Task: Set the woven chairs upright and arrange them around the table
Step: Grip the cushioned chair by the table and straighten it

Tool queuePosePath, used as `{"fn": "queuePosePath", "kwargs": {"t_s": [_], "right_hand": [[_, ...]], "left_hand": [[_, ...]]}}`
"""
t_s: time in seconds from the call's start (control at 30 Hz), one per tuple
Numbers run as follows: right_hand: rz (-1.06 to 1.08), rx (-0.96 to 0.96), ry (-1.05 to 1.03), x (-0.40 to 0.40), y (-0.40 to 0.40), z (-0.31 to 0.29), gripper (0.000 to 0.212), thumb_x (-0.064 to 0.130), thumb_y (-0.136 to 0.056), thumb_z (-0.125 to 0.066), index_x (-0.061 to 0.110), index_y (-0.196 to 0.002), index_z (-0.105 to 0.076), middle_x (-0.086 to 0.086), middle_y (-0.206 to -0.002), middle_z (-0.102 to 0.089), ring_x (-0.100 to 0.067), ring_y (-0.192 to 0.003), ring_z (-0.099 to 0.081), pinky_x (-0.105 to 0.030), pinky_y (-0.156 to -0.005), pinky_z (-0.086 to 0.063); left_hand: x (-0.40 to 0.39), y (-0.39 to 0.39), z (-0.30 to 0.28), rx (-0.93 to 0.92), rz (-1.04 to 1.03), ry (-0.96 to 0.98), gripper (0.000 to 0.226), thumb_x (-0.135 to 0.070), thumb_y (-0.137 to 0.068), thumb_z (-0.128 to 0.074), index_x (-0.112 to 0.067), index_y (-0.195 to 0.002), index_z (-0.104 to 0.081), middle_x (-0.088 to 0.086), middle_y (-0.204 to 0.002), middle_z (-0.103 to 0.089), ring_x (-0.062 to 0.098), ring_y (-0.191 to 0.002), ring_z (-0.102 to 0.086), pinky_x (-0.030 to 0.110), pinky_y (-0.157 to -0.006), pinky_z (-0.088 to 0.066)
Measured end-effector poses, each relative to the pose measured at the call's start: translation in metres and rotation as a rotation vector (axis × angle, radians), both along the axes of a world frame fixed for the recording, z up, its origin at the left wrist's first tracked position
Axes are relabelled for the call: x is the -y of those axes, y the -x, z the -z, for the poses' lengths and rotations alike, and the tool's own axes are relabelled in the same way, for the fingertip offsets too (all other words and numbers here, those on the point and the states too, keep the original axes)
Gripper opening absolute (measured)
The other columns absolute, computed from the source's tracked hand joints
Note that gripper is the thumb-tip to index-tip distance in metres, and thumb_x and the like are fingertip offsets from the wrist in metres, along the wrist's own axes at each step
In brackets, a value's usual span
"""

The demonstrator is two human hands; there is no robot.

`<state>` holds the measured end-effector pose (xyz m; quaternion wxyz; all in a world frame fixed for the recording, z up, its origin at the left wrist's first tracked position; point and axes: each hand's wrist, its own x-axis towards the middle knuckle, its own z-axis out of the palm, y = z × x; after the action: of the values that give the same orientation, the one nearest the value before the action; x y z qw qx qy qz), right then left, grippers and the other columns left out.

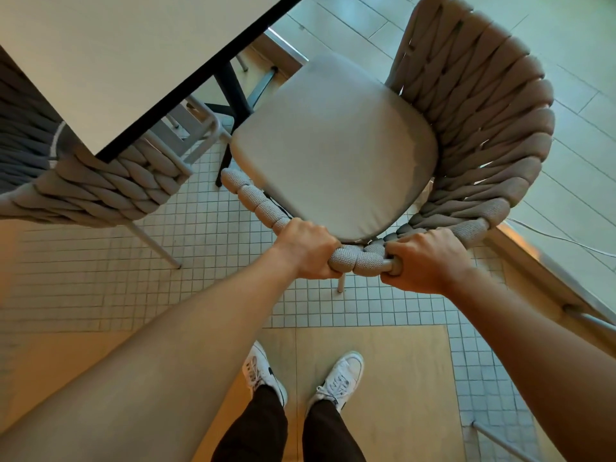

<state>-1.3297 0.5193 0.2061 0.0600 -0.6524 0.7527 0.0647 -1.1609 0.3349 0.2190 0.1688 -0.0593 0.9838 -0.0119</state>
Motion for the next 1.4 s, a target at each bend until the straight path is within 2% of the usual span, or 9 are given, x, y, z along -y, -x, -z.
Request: {"fn": "queuePosePath", "kwargs": {"t_s": [0.3, 0.63, 0.8, 0.87, 0.93, 0.97, 1.03, 1.17, 1.4], "right_hand": [[-0.029, 0.058, 0.132, 0.014, -0.033, 0.0, 0.039, 0.055, -0.076, -0.047, 0.023, -0.06, -0.062, 0.008, -0.052, -0.058, -0.019, -0.04, -0.05, -0.023, -0.052, -0.019], [-0.052, 0.074, 0.133, 0.025, -0.024, 0.006, 0.043, 0.059, -0.08, -0.046, 0.023, -0.07, -0.067, 0.008, -0.059, -0.062, -0.018, -0.045, -0.052, -0.024, -0.05, -0.029], [-0.026, 0.149, 0.176, 0.018, -0.022, 0.005, 0.043, 0.06, -0.084, -0.048, 0.024, -0.075, -0.067, 0.008, -0.067, -0.065, -0.018, -0.051, -0.056, -0.025, -0.05, -0.039], [-0.051, 0.23, 0.209, 0.012, -0.018, 0.003, 0.047, 0.066, -0.09, -0.048, 0.024, -0.083, -0.069, 0.008, -0.075, -0.068, -0.018, -0.063, -0.063, -0.028, -0.06, -0.048], [-0.067, 0.303, 0.278, 0.008, -0.015, 0.001, 0.047, 0.063, -0.093, -0.055, 0.02, -0.095, -0.073, 0.002, -0.094, -0.075, -0.02, -0.092, -0.071, -0.037, -0.094, -0.051], [-0.058, 0.307, 0.307, 0.005, -0.011, -0.001, 0.044, 0.058, -0.095, -0.057, 0.018, -0.1, -0.075, 0.0, -0.104, -0.076, -0.021, -0.108, -0.069, -0.043, -0.111, -0.042], [-0.008, 0.243, 0.305, -0.004, 0.001, -0.003, 0.043, 0.053, -0.1, -0.052, 0.017, -0.105, -0.075, -0.003, -0.113, -0.075, -0.023, -0.122, -0.063, -0.051, -0.12, -0.028], [0.013, 0.134, 0.178, -0.022, 0.037, -0.01, 0.062, 0.057, -0.106, -0.03, 0.016, -0.1, -0.075, -0.008, -0.105, -0.075, -0.027, -0.105, -0.068, -0.046, -0.111, -0.038], [-0.017, 0.111, 0.259, -0.005, 0.057, 0.002, 0.058, 0.04, -0.104, -0.029, 0.015, -0.08, -0.076, -0.003, -0.079, -0.072, -0.025, -0.073, -0.064, -0.039, -0.075, -0.041]], "left_hand": [[0.013, -0.041, 0.011, -0.015, -0.001, -0.026, 0.053, -0.071, -0.082, -0.047, -0.029, -0.105, -0.07, -0.004, -0.091, -0.074, 0.023, -0.086, -0.071, 0.031, -0.071, -0.047], [0.033, -0.035, 0.015, -0.081, 0.057, -0.048, 0.052, -0.072, -0.084, -0.042, -0.029, -0.095, -0.068, -0.008, -0.086, -0.074, 0.02, -0.077, -0.07, 0.028, -0.063, -0.038], [0.032, -0.037, 0.012, -0.118, 0.057, -0.063, 0.054, -0.076, -0.085, -0.044, -0.035, -0.107, -0.069, -0.013, -0.092, -0.074, 0.015, -0.081, -0.071, 0.029, -0.066, -0.048], [0.025, -0.038, 0.008, -0.153, 0.055, -0.108, 0.069, -0.086, -0.081, -0.041, -0.036, -0.121, -0.065, -0.016, -0.106, -0.073, 0.013, -0.092, -0.071, 0.033, -0.073, -0.053], [0.009, -0.036, 0.006, -0.203, 0.057, -0.152, 0.086, -0.094, -0.076, -0.035, -0.032, -0.13, -0.06, -0.014, -0.117, -0.069, 0.013, -0.1, -0.068, 0.035, -0.08, -0.053], [-0.003, -0.033, 0.005, -0.217, 0.045, -0.168, 0.09, -0.095, -0.076, -0.035, -0.029, -0.133, -0.057, -0.011, -0.119, -0.069, 0.014, -0.102, -0.067, 0.036, -0.081, -0.053], [-0.029, -0.02, 0.005, -0.214, -0.001, -0.177, 0.091, -0.094, -0.076, -0.038, -0.024, -0.132, -0.057, -0.007, -0.117, -0.07, 0.017, -0.099, -0.068, 0.037, -0.079, -0.055], [-0.064, 0.013, 0.006, -0.178, -0.203, -0.106, 0.08, -0.095, -0.075, -0.038, -0.023, -0.101, -0.059, -0.004, -0.089, -0.07, 0.019, -0.076, -0.068, 0.031, -0.06, -0.047], [-0.058, 0.023, 0.023, -0.266, -0.12, -0.093, 0.066, -0.084, -0.085, -0.038, -0.034, -0.121, -0.061, -0.003, -0.081, -0.074, 0.026, -0.071, -0.071, 0.033, -0.059, -0.046]]}}
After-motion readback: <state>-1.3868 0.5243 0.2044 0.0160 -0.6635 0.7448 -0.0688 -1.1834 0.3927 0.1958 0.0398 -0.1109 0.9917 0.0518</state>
